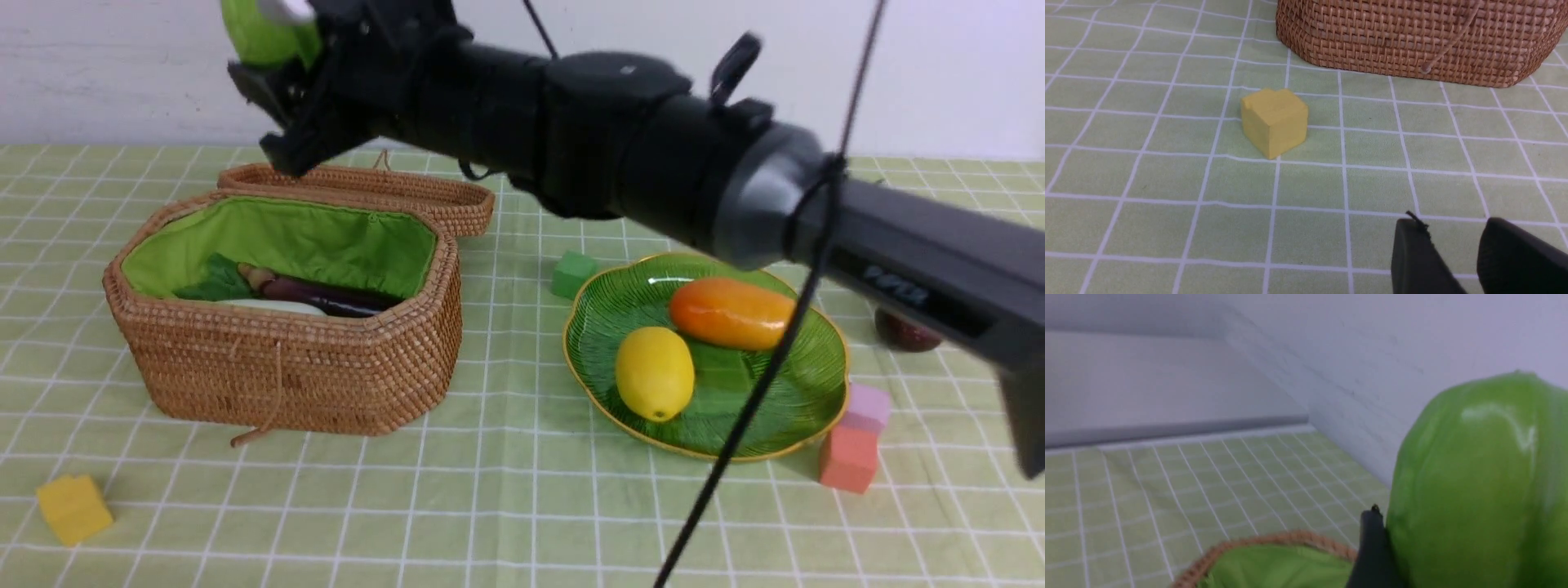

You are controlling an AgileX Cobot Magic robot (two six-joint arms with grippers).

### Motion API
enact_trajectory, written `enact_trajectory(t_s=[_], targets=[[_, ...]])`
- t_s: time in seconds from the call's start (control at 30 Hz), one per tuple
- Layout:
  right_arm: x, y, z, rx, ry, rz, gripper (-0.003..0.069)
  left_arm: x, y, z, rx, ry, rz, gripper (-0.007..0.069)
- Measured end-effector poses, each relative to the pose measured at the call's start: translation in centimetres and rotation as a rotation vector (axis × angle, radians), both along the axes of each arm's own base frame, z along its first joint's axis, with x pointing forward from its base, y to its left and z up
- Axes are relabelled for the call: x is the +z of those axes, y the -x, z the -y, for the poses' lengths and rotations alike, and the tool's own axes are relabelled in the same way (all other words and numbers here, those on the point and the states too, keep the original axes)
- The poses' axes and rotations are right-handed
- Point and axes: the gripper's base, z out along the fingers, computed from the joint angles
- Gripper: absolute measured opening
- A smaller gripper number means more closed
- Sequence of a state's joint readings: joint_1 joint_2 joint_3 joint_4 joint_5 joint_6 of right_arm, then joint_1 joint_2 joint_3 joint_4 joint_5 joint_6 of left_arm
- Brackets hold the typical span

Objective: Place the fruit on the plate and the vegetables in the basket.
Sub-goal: Take a chayote with your right arm and place it on the basket on the left.

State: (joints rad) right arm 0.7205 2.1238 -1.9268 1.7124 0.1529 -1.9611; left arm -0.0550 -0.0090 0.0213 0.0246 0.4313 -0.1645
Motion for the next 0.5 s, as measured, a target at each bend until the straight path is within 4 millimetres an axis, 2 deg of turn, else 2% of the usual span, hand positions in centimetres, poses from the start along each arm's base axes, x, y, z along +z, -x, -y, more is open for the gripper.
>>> enact_trajectory(t_s=[0.1, 0.17, 0.37, 0.47, 0.5], targets=[[-3.4, -1.7, -0.3, -0.108, 0.024, -0.077, 0.0460, 0.0, 0.0, 0.0, 0.000, 0.000, 0.000, 0.0229], [-4.6, -2.3, -0.3, -0.159, 0.026, -0.112, 0.0460, 0.0, 0.0, 0.0, 0.000, 0.000, 0.000, 0.0234], [-5.6, -2.8, -0.2, -0.208, 0.026, -0.142, 0.0460, 0.0, 0.0, 0.0, 0.000, 0.000, 0.000, 0.0238], [-5.5, -2.7, -0.4, -0.180, 0.018, -0.143, 0.0524, 0.0, 0.0, 0.0, 0.000, 0.000, 0.000, 0.0238], [-5.5, -2.6, -0.5, -0.164, 0.015, -0.143, 0.0589, 0.0, 0.0, 0.0, 0.000, 0.000, 0.000, 0.0238]])
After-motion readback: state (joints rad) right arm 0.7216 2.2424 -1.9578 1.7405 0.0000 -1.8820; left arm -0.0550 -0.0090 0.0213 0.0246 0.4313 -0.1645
